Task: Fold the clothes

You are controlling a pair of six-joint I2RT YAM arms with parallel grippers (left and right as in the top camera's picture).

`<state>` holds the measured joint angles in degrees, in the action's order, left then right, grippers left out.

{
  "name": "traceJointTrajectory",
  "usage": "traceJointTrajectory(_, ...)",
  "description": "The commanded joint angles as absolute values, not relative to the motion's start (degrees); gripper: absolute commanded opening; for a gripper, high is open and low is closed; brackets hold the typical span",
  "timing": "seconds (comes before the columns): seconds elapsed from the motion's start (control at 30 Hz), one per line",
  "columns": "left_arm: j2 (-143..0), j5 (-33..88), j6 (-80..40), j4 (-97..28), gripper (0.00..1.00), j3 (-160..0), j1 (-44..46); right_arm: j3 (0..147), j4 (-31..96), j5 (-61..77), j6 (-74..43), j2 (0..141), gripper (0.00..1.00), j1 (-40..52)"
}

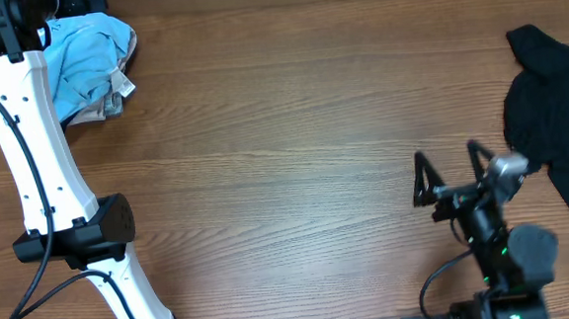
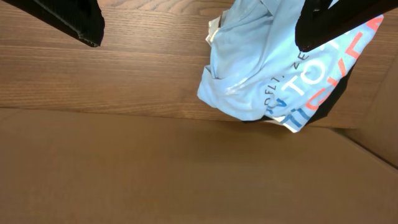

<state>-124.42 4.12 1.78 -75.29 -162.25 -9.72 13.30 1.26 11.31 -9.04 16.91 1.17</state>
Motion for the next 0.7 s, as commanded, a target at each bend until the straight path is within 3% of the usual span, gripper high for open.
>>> traceJointTrajectory(0.0,-124.53,4.51,1.26,-75.2,1.0,-162.39,-9.43,7.38,0.05,9.89,-9.21,11.33,1.0,1.5)
traceJointTrajectory(0.2,-124.55,4.51,1.26,-75.2,1.0,-162.39,-9.43,0.3,2.15,10.17,-9.23,4.29,1.0,1.5)
traceJointTrajectory(0.67,-124.55,4.51,1.26,-75.2,1.0,-162.39,-9.43,0.45,3.73,9.06,-9.21,0.16,1.0,1.54)
